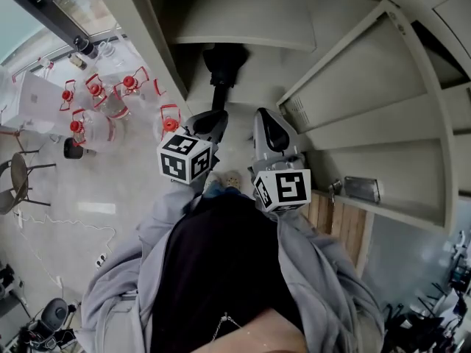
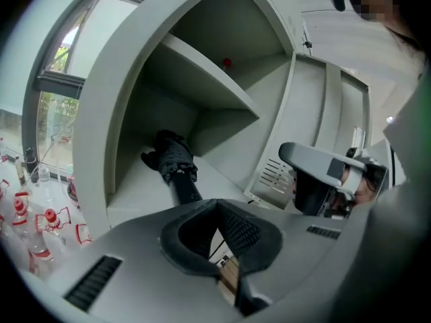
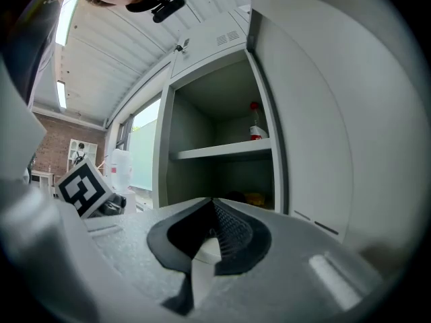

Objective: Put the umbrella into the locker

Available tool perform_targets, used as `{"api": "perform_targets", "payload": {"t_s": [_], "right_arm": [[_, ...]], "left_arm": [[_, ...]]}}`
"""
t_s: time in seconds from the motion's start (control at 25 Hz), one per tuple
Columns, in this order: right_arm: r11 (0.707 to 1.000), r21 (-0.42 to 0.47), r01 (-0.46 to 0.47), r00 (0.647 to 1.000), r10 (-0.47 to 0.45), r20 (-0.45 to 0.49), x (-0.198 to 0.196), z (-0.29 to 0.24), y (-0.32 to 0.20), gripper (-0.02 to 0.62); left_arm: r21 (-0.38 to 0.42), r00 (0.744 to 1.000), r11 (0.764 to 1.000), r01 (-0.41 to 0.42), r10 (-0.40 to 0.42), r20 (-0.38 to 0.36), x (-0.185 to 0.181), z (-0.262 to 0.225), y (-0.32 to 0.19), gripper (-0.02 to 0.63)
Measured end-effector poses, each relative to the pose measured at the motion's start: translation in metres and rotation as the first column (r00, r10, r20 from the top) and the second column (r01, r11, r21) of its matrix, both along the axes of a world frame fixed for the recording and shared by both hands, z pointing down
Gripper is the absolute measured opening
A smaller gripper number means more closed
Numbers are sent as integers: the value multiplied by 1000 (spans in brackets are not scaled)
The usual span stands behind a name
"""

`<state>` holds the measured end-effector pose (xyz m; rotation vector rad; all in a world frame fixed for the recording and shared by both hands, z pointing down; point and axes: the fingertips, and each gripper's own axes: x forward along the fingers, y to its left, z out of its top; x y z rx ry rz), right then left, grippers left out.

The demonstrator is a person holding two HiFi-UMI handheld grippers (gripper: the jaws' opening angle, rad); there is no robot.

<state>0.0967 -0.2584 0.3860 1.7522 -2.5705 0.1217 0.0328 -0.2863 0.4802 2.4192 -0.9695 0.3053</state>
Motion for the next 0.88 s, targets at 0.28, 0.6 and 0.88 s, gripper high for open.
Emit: {"api": "perform_targets", "payload": {"t_s": [0.28, 0.6, 0.88], "right_arm": [[999, -12, -43, 999, 43, 15, 12, -2, -17, 3], [1000, -7, -17, 1000, 17, -22, 11, 6, -27, 3], [999, -11, 50, 999, -50, -8, -12, 10, -33, 3]], "left_arm": [[30, 1000, 999, -18, 18, 9, 18, -4, -43, 6], [54, 998, 997, -58, 59, -19, 25, -11, -48, 6], [34, 999, 999, 29, -30, 13, -24, -2, -29, 6]]}}
